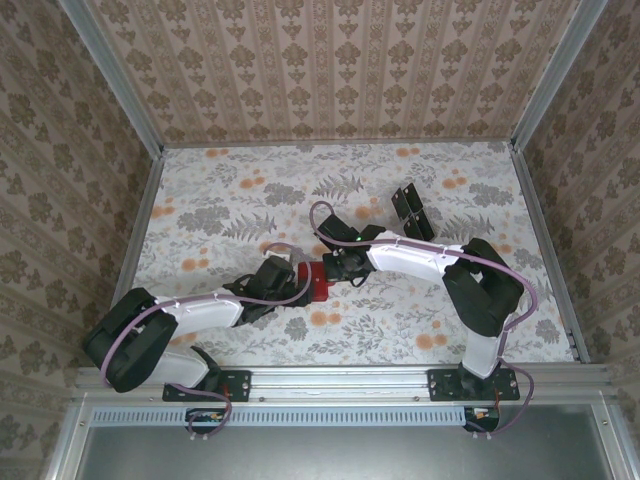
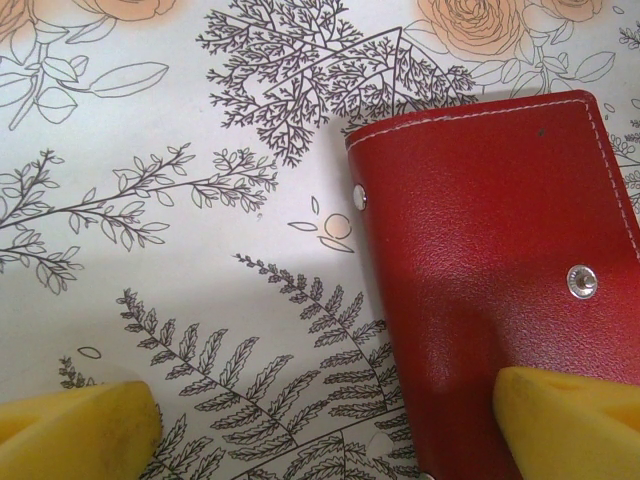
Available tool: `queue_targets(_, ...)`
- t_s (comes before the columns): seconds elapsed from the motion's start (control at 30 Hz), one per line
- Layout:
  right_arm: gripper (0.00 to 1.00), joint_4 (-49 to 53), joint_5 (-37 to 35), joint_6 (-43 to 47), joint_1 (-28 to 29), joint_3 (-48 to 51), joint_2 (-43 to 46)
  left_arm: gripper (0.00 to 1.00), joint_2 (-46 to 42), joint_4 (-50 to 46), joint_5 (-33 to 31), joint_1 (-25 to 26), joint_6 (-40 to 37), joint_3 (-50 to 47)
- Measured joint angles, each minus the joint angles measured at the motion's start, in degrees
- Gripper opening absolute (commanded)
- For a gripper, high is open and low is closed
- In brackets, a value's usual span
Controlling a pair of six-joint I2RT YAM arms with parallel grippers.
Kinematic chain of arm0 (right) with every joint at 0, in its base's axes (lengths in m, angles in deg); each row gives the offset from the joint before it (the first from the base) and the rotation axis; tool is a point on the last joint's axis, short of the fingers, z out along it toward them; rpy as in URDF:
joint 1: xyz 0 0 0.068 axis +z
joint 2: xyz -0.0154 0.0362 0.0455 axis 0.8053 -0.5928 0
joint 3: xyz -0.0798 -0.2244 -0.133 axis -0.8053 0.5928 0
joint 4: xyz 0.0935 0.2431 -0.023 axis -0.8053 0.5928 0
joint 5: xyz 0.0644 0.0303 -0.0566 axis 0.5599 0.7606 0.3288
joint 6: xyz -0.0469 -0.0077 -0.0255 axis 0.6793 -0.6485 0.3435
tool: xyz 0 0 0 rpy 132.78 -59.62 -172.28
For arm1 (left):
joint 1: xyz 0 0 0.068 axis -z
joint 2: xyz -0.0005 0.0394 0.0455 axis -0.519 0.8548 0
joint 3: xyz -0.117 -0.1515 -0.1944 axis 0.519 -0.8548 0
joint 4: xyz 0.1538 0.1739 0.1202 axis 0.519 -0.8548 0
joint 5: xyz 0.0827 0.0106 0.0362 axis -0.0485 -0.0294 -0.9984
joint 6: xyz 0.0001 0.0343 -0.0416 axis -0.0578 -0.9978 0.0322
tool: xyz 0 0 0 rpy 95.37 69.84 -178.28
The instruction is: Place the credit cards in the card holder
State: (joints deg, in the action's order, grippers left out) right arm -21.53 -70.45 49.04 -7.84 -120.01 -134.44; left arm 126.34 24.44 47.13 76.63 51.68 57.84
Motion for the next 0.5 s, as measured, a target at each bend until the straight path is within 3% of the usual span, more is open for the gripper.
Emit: queue_targets(0.5, 0.0, -6.43, 7.98, -3.02, 0.0, -0.02, -0.83, 0.99, 0.11, 0.07, -0.07, 0.0, 0.0, 0.02)
